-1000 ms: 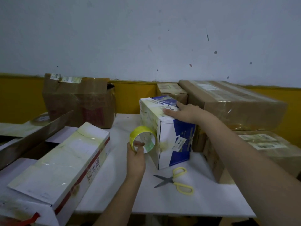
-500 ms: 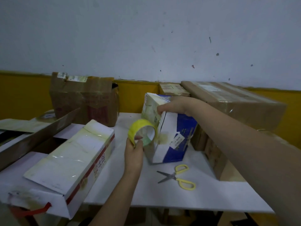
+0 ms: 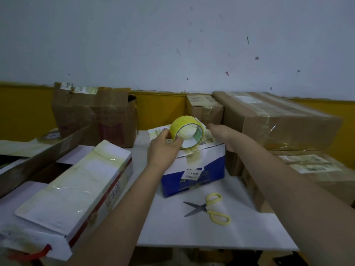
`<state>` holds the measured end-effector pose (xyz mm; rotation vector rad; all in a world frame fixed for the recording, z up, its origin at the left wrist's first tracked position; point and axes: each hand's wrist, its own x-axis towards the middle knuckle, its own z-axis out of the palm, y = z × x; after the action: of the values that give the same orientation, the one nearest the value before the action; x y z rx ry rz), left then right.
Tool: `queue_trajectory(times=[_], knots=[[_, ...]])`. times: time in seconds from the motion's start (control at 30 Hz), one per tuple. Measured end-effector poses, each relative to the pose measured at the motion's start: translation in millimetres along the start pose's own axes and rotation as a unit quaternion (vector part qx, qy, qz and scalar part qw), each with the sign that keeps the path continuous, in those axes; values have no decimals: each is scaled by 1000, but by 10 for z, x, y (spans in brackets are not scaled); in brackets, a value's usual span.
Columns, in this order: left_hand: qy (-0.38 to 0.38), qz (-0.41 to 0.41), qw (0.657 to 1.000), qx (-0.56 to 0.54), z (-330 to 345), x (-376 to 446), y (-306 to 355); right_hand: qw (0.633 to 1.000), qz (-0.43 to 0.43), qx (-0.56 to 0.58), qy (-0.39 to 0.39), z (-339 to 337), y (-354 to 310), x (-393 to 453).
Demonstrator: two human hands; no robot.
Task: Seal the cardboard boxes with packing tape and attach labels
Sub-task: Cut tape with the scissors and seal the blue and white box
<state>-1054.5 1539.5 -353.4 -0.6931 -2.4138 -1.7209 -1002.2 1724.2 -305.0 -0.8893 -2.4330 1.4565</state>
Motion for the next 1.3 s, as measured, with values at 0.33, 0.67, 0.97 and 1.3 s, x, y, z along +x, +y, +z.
queue_trajectory(times=[0.33,0.67,0.97,1.3], knots=[[-64,-23,994,-83,-679,76,152,985,19,-160,60,77,168,100],[-182,84,903,381,-1085,137,-50,986,20,-161,44,72,196,47],[-176,62,942,278,-777,40,-482,996,79,-40,-33,-9,354,187],[87,-151,927,-333,-136,-634,-545,967,96,191,-140,-74,553,183]])
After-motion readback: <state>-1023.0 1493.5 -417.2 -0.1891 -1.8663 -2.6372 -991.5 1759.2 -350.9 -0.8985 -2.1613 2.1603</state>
